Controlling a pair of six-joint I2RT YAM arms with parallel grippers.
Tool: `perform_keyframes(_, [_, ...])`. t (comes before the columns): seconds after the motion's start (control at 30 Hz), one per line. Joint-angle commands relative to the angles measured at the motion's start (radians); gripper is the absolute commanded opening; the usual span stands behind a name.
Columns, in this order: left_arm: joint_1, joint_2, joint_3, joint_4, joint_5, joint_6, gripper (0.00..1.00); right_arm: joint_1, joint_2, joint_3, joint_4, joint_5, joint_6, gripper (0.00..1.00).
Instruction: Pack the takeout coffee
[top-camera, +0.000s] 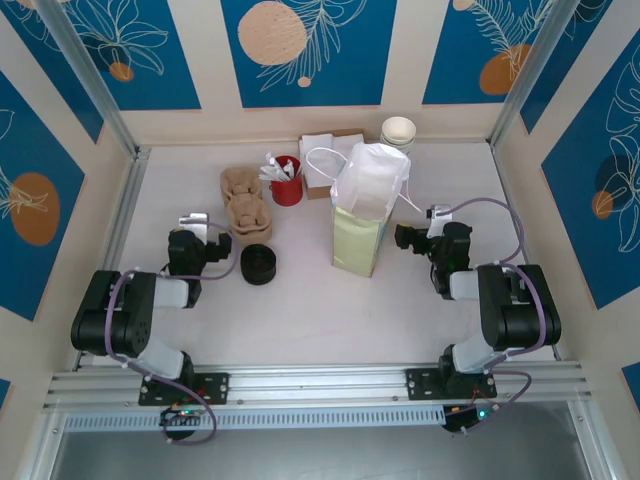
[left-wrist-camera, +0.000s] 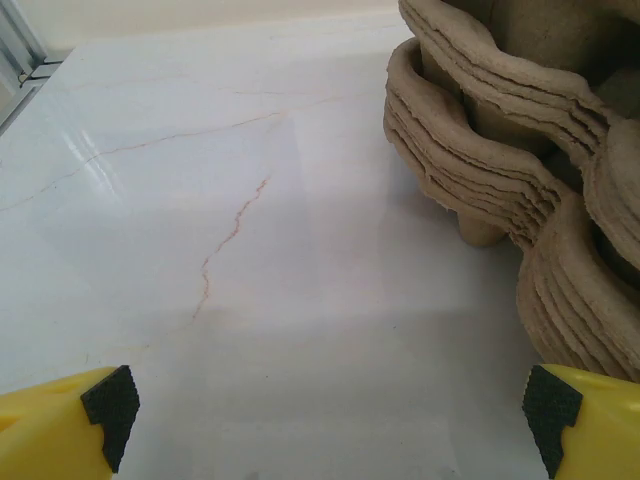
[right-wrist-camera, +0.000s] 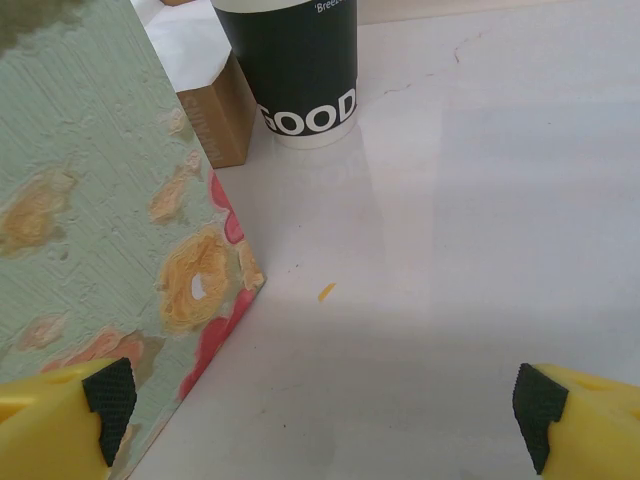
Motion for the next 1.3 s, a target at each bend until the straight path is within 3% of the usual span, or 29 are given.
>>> perform_keyframes(0.0, [-0.005,-0.002,0.020,0.001,0.013,0.020,1.00,-0.004,-0.003,0.022,0.001,-0.010,-0.017,0.99])
perform_keyframes(0.67, [-0.006,-0.018,0.022,-0.007,0.019,0.025,1.00,-0.009,-0.022,0.027,-0.020,-0.018,-0.012,0.99])
perform_keyframes(0.9, [-0.019,-0.304,0.096,-0.351,-0.036,0.015,1.00,-0.019,-0.198,0.125,-0.322,0.048,0.019,0.99])
perform_keyframes(1.03, [-0.023,-0.498,0.161,-0.563,-0.081,-0.039,1.00,-0.039,-0.292,0.292,-0.655,0.179,0.121,0.99])
perform_keyframes(1.27, [-0.023,-0.669,0.398,-1.033,-0.234,-0.270,1.00,-0.078,-0.285,0.631,-1.077,0.197,0.340,0.99])
